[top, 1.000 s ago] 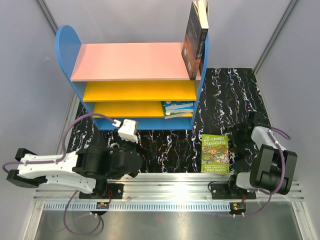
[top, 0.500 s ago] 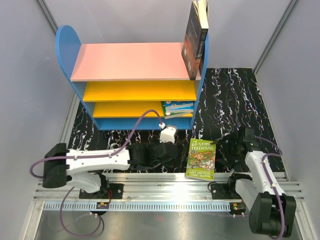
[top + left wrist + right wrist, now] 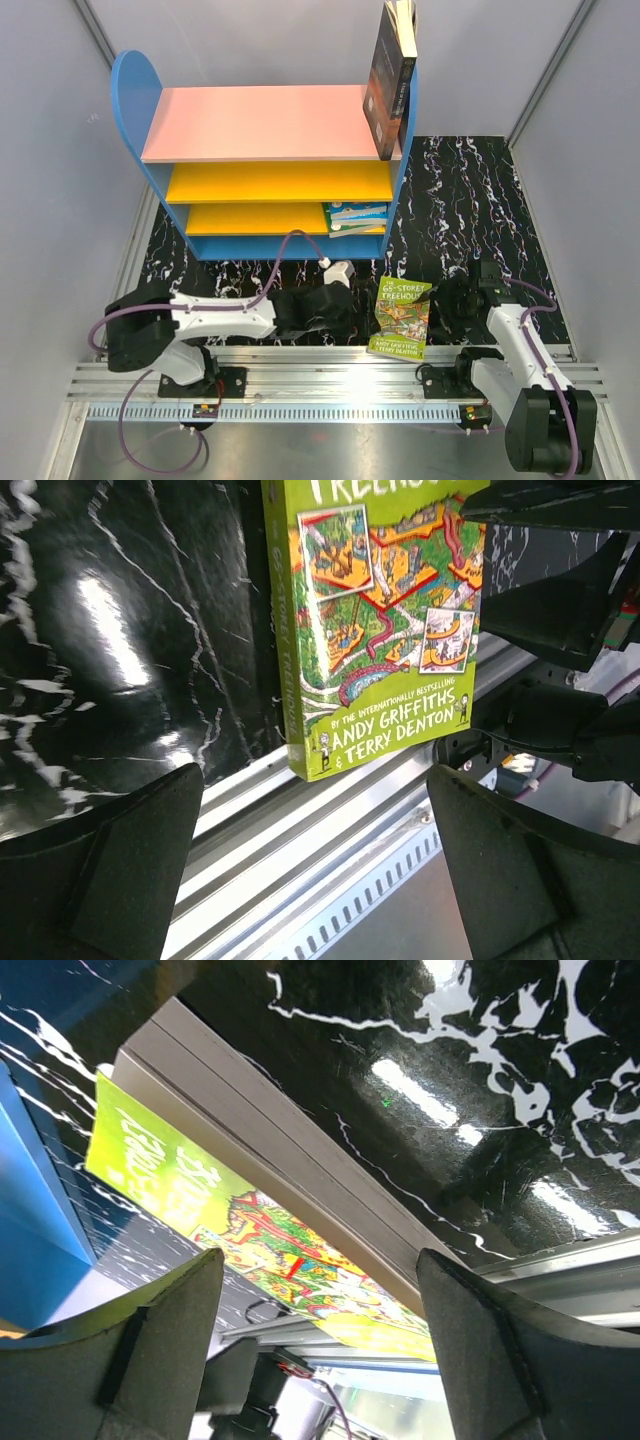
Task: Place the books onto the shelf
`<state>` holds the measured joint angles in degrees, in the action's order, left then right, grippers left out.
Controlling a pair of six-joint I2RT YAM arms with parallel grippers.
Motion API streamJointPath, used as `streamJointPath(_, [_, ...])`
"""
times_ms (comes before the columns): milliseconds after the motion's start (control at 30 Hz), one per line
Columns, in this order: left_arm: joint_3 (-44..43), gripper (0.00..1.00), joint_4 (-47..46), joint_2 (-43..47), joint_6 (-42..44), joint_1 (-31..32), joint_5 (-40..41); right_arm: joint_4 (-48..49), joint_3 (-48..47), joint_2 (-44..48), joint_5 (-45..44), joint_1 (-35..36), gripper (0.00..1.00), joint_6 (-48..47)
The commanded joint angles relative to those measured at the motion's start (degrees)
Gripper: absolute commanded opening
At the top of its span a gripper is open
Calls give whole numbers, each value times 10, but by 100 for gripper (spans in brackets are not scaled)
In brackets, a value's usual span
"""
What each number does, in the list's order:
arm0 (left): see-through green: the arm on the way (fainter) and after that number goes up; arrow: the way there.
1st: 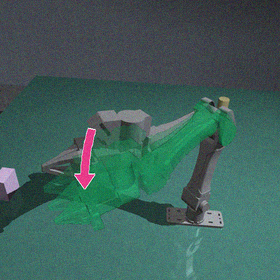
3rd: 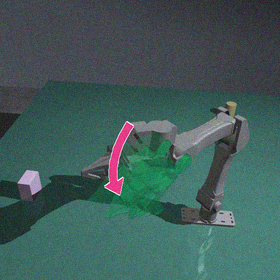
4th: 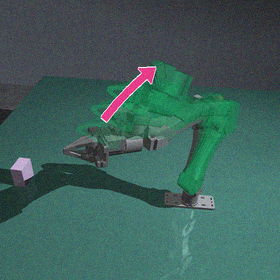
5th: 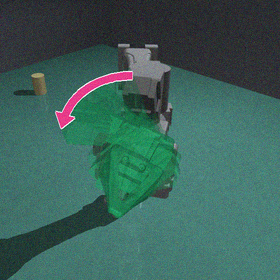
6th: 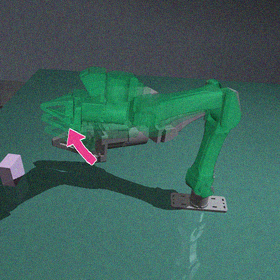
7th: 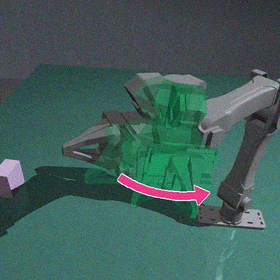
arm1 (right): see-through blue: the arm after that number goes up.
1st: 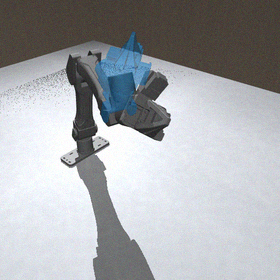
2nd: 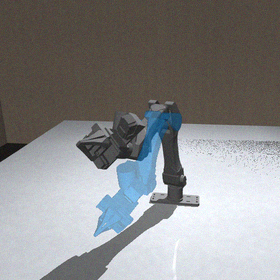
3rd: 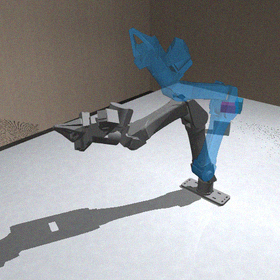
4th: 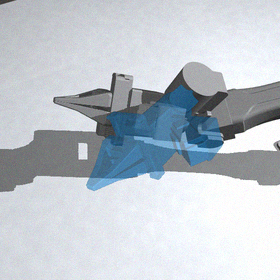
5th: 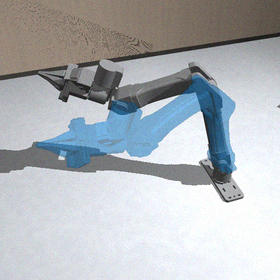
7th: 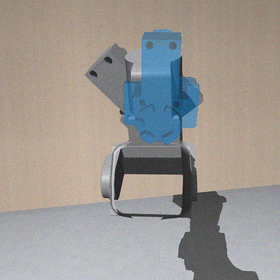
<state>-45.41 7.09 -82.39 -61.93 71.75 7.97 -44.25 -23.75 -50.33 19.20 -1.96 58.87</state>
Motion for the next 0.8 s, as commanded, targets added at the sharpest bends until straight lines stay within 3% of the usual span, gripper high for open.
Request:
streamJointPath(0, [8, 98, -115, -51, -43, -7, -62, 0, -4, -9, 13, 10, 84, -21])
streamJointPath(433, [-42, 92, -266, -216, -88, -30, -170, 15, -13, 1, 64, 41, 72, -23])
streamJointPath(533, [-50, 92, -276, -227, -92, -30, -176, 7, -18, 22, 75, 43, 64, -9])
streamJointPath(667, [-60, 92, -276, -239, -92, -30, -183, 8, -15, 28, 83, 46, 44, -8])
streamJointPath(767, [-64, 91, -275, -242, -92, -32, -185, 14, -12, 23, 88, 49, 35, -10])
